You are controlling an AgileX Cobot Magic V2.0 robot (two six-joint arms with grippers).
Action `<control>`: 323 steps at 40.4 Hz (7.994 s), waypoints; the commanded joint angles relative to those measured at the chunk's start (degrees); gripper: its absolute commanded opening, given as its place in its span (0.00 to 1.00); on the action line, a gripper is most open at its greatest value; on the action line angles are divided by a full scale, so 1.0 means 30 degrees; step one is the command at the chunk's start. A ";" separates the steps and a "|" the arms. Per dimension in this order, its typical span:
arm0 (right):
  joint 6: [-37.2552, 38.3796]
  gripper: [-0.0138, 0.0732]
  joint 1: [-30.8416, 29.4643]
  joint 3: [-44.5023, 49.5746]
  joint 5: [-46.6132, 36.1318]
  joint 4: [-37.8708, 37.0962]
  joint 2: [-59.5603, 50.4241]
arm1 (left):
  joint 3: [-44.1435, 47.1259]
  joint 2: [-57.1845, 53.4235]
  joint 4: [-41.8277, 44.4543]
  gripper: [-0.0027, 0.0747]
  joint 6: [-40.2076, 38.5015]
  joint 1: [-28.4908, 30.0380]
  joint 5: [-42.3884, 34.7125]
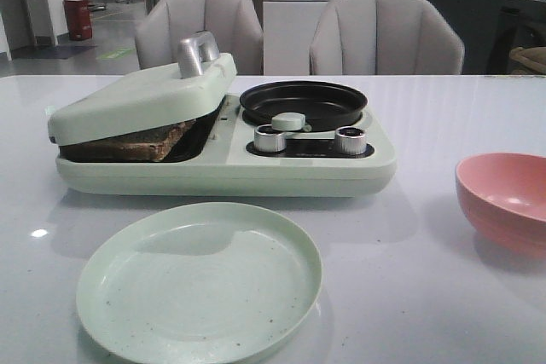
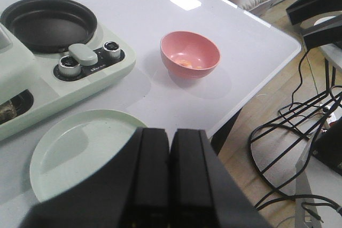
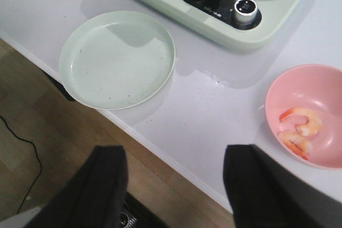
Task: Make breakfast with bread and shrimp
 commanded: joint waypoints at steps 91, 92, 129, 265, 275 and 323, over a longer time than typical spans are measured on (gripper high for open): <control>0.0791 0.20 -1.1497 -0.5830 -0.2913 -0.2100 1.7990 | -0.0479 0.0012 -0.1022 0.16 0.0055 -0.0158 -0.0730; 0.0775 0.20 -1.1422 -0.5883 -0.2913 -0.2100 1.7735 | -0.0479 0.0012 -0.1022 0.16 0.0055 -0.0158 -0.0730; 1.0215 0.21 -0.0227 -1.9305 -0.1025 -2.2643 2.0739 | -0.0479 0.0012 -0.1022 0.16 0.0055 -0.0158 -0.0730; 0.0929 0.26 -1.2270 -0.5208 -0.4382 -0.0817 1.8757 | -0.0479 0.0012 -0.1022 0.16 0.0055 -0.0158 -0.0730; 0.0842 0.74 -1.2203 -0.5210 -0.4377 -0.1063 1.7919 | -0.0479 0.0012 -0.1022 0.16 0.0055 -0.0158 -0.0730; 0.0842 0.70 -0.4596 0.0837 0.0785 -0.2289 -0.4515 | -0.0479 0.0012 -0.1022 0.16 0.0055 -0.0158 -0.0730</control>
